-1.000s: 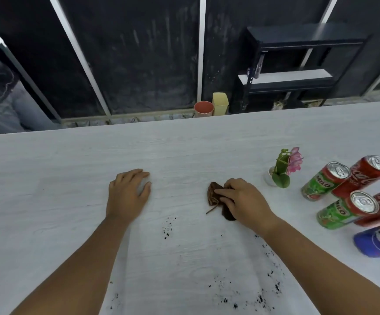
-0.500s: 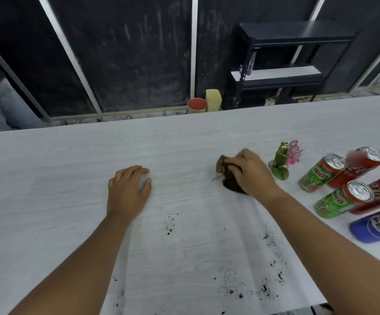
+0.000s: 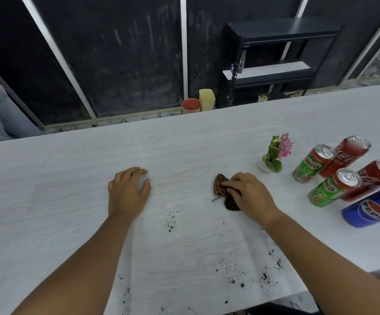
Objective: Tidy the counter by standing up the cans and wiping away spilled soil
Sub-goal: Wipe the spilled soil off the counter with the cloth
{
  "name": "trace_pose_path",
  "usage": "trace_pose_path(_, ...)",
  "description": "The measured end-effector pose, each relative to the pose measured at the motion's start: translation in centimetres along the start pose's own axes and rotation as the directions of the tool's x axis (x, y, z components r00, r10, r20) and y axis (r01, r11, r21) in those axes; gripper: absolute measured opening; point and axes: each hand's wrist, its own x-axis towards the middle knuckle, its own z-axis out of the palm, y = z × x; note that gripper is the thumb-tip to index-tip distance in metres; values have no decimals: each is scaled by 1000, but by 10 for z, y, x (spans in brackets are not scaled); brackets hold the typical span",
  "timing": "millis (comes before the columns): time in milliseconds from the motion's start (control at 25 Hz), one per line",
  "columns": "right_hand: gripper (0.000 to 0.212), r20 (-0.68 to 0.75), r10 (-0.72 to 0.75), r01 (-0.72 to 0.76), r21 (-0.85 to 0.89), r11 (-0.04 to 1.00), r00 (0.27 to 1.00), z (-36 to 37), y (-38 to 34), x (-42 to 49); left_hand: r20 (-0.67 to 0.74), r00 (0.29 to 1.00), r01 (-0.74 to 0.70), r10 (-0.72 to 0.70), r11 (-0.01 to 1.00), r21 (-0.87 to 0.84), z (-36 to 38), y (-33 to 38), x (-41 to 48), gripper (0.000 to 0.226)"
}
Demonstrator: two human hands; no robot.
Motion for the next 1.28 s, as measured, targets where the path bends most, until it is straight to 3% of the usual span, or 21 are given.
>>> trace_pose_path(280, 25, 49, -14, 7, 143, 990, 999, -10, -22, -81, 0, 1000, 2, -2, 1000, 0, -3, 3, 0, 42)
trace_pose_path(400, 24, -83, 157, -135, 220, 966, 984, -22, -3, -67, -11, 1000, -13, 13, 1000, 3, -3, 3, -1, 41)
trace_pose_path(480, 25, -162, 316, -294, 145, 945, 935, -30, 16, -50, -7, 1000, -14, 14, 1000, 5, -3, 2, -2, 40)
trace_pose_path(560, 28, -135, 425, -427, 14, 904, 895, -29, 26, -44, 1, 1000, -12, 12, 1000, 4, -2, 1, 0, 40)
trace_pose_path(720, 24, -86, 263, -270, -89, 959, 961, -14, 2, -70, 2, 1000, -17, 17, 1000, 16, -2, -1, 0, 39)
trace_pose_path(800, 23, -34, 187, -189, -32, 982, 982, -9, -12, -85, 11, 1000, -24, 24, 1000, 20, -4, 1, -2, 36)
trace_pose_path(880, 25, 24, 197, -198, 100, 975, 980, -11, -18, -95, 40, 999, -8, 7, 1000, 24, -8, 5, -3, 34)
trace_pose_path(1040, 23, -146, 393, -341, 288, 895, 908, -43, 10, -104, 142, 990, 20, -17, 1000, -15, -19, 8, -17, 39)
trace_pose_path(1120, 24, -205, 486, -445, 216, 869, 849, -58, 37, -114, 163, 986, -27, 31, 999, -28, -29, 4, -37, 41)
trace_pose_path(1200, 24, -164, 563, -548, 131, 826, 810, -58, 48, -127, 158, 986, -38, 42, 999, -29, -38, 0, -65, 41)
trace_pose_path(1280, 24, -132, 557, -552, 77, 830, 820, -46, 38, -136, 139, 989, -47, 52, 998, -41, -44, -1, -92, 41)
